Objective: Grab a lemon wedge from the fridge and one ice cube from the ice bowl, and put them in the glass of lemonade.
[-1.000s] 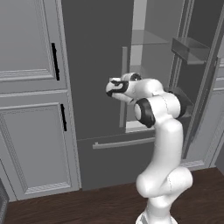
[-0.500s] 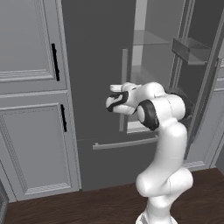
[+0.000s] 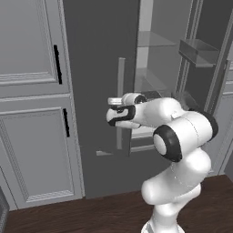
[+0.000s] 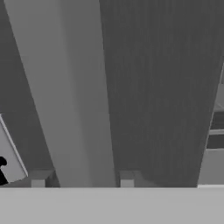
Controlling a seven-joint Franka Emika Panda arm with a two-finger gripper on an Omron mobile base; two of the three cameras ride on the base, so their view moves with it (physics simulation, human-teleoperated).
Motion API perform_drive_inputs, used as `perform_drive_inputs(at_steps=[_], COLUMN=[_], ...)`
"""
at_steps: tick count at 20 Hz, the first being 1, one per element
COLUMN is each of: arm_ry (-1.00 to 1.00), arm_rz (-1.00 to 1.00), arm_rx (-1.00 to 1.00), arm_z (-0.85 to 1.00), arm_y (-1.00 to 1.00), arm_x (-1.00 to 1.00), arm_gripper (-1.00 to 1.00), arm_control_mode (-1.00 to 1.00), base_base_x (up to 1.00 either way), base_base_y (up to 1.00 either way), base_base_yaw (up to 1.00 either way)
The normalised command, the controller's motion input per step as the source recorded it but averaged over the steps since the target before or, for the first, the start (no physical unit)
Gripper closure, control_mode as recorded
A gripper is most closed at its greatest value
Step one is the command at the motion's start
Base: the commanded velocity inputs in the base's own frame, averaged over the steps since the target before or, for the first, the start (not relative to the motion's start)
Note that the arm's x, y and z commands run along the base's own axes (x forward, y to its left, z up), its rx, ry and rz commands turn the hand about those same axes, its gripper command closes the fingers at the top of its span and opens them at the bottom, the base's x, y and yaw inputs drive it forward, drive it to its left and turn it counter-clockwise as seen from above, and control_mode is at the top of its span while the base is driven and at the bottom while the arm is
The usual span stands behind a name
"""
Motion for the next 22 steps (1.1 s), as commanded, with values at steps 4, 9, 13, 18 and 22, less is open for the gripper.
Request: perform_drive_inputs(at_steps=[4, 9, 13, 18, 22], arm_ry=[0.36, 0.37, 0.24, 0.08, 0.0], arm_rz=[0.0, 0.02, 0.07, 0.0, -0.16], arm_rx=[0.01, -0.11, -0.14, 0.03, 0.63], arm_z=[0.94, 0.85, 0.92, 0.38, 0.0], arm_y=[0.56, 0.59, 0.52, -0.42, -1.0], arm_x=[-1.0, -0.84, -0.73, -0.49, -0.26], arm_gripper=[1.0, 1.0, -1.0, -1.0, -1.0], arm_control_mode=[-1.0, -1.0, -1.0, -1.0, -1.0], base_base_x=[0.0, 0.0, 0.0, 0.0, 0.0], base_base_y=[0.0, 0.0, 0.0, 0.0, 0.0], base_base_yaw=[0.0, 0.0, 0.0, 0.0, 0.0])
